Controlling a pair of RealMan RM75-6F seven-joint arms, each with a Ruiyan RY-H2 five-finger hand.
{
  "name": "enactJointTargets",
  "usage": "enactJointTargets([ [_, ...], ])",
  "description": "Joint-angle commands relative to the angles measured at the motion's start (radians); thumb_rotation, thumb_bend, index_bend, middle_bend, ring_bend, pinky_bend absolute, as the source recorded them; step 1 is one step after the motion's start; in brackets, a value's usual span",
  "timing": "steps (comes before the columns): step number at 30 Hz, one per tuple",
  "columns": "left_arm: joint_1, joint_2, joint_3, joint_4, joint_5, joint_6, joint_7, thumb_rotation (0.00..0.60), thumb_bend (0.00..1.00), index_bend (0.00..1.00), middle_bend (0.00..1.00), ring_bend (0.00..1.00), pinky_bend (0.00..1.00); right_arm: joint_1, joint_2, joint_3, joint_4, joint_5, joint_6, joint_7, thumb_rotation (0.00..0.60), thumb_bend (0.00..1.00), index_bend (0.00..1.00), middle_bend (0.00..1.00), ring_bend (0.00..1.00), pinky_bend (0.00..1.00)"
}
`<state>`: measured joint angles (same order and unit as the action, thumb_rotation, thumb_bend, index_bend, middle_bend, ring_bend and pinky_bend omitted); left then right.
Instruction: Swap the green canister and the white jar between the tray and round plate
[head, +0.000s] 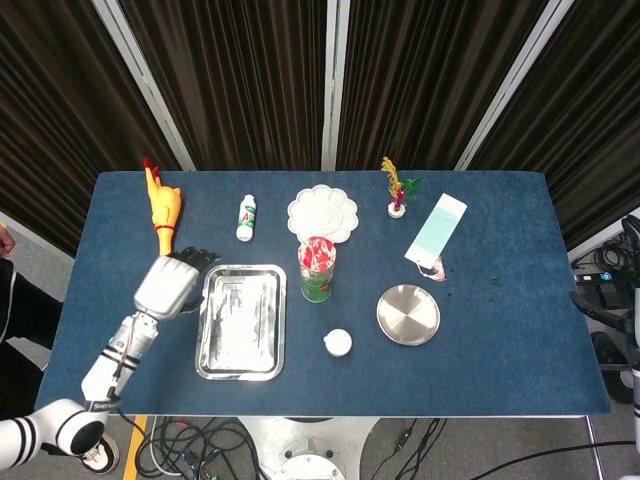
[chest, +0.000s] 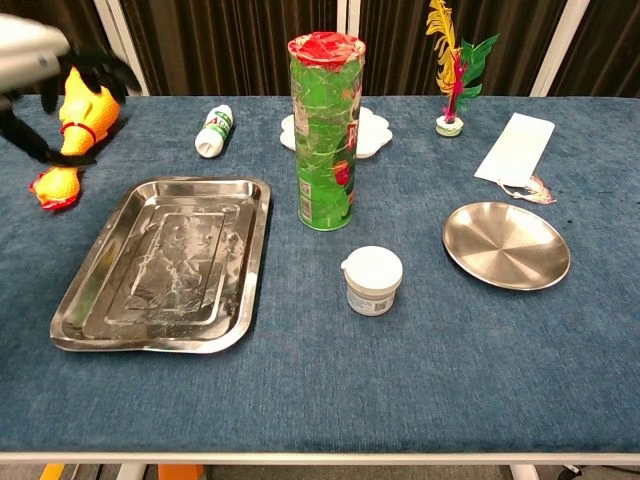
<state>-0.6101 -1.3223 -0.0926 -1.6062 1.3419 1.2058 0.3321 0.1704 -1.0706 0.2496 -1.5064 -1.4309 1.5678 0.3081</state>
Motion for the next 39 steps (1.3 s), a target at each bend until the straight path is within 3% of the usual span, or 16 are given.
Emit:
enactJointTargets([
  [1,-0.006,0.026,-0.059,0.017,0.039,0.048,-0.066,0.6,0.11,0.15,0.19,0.19,0.41,0.001,0.001,0.0,-0.003,0.001,-0.002,-0.004,0.6,0.04,0.0,0.06,0.0,0.16],
  [8,-0.099,0.07,-0.12,-0.025,0.136,-0.013,-0.201,0.6,0.1,0.09,0.12,0.1,0.33,0.002,0.001,-0.001,-0.009,0.001,-0.006,-0.014,0.6,0.04,0.0,0.06,0.0,0.16],
  [17,-0.315,0.062,-0.172,0.014,0.153,-0.3,-0.417,0.6,0.1,0.08,0.1,0.08,0.29,0.005,0.001,-0.001,-0.008,0.004,-0.016,-0.018,0.6,0.04,0.0,0.06,0.0,0.16],
  [25,-0.414,0.027,-0.188,0.049,0.153,-0.38,-0.42,0.6,0.1,0.08,0.07,0.05,0.28,0.004,-0.011,-0.005,0.021,0.018,-0.032,0.0,0.6,0.04,0.0,0.06,0.0,0.16],
  [31,-0.467,0.018,-0.171,0.061,0.123,-0.466,-0.374,0.6,0.11,0.08,0.07,0.05,0.28,-0.001,-0.019,-0.007,0.044,0.019,-0.03,0.023,0.6,0.04,0.0,0.06,0.0,0.16],
  [39,-0.501,-0.035,-0.154,0.116,0.073,-0.497,-0.306,0.6,0.11,0.08,0.07,0.05,0.29,-0.008,-0.031,-0.017,0.079,0.03,-0.048,0.054,0.6,0.04,0.0,0.05,0.0,0.16],
])
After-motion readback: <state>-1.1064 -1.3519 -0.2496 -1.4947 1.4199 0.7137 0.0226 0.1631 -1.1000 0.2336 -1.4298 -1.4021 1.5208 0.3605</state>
